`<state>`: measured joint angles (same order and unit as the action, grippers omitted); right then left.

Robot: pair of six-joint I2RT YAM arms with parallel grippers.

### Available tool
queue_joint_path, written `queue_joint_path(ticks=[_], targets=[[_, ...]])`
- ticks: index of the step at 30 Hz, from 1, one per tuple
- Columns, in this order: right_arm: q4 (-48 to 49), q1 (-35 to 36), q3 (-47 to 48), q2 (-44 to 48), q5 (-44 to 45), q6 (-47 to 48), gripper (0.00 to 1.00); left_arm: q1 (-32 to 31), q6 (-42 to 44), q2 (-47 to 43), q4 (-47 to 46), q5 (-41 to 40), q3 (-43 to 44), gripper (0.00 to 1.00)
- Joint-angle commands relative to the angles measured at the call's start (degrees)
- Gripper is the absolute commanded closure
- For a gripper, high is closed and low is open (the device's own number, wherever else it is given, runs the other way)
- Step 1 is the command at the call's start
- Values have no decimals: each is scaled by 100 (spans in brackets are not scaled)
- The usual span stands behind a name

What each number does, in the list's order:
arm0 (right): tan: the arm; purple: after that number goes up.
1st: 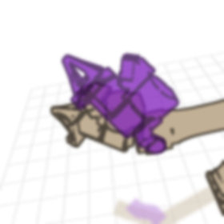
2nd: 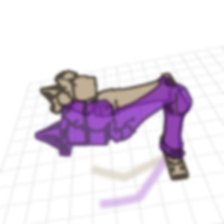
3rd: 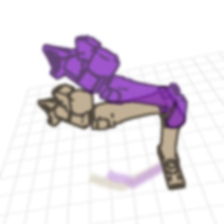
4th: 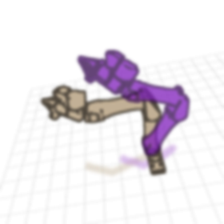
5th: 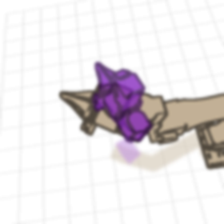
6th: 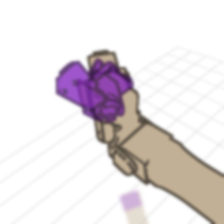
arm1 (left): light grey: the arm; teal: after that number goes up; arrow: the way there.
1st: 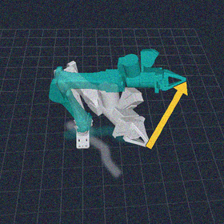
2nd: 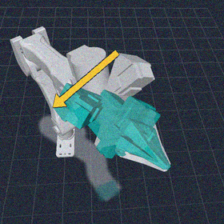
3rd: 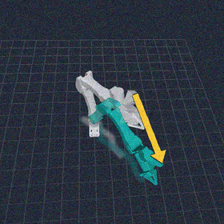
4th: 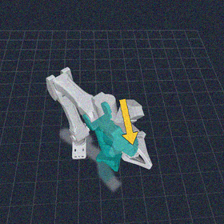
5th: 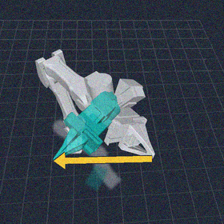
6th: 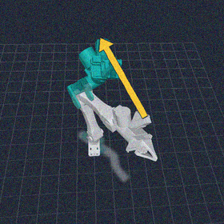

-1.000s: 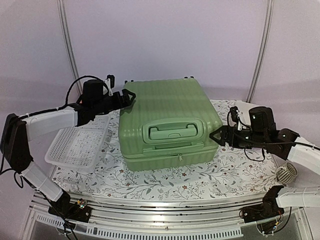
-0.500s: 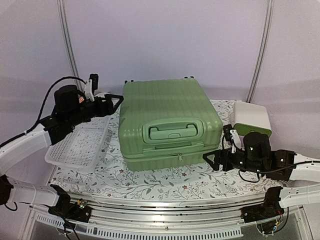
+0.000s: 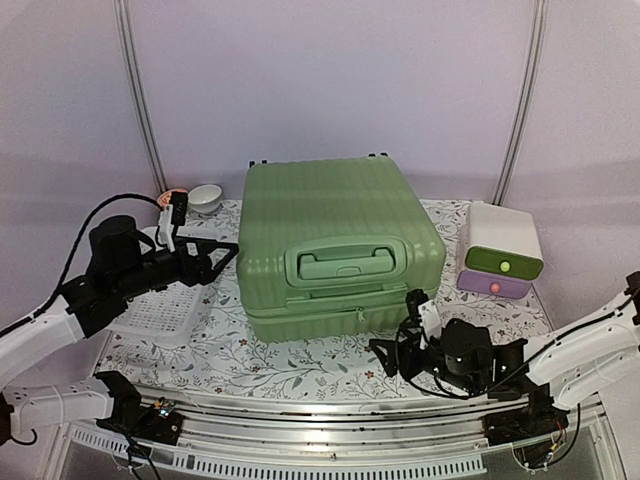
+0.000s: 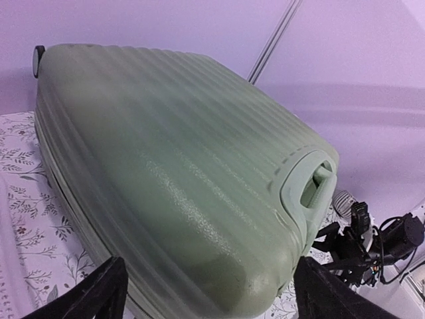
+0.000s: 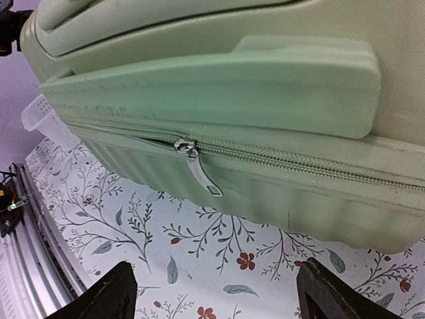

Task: Open, take out, and arrange the luggage
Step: Grab the zipper of the luggage.

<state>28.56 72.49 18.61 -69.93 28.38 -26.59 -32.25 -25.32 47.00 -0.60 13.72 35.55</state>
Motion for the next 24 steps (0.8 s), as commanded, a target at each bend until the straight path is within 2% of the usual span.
queue_joint_path(ticks=[1, 8, 13, 19, 22, 24], targets=[[1776, 154, -37, -888, 729, 482, 17, -97, 21, -210, 124, 62, -101, 11], [3408, 389, 93, -2062, 1556, 928, 25, -120, 191, -183, 235, 16, -111, 10], [3668, 389, 645, -2821, 1912, 1313, 26, -108, 246, -226, 236, -49, -179, 10], [4270, 372, 981, -3475, 2139, 1694, 37, -109, 405, -247, 268, -97, -139, 9], [4278, 347, 1246, -3731, 2182, 1801, 40, -106, 493, -232, 292, -155, -103, 9], [4273, 330, 1397, -3877, 2302, 1823, 46, -107, 544, -220, 306, -188, -65, 8]])
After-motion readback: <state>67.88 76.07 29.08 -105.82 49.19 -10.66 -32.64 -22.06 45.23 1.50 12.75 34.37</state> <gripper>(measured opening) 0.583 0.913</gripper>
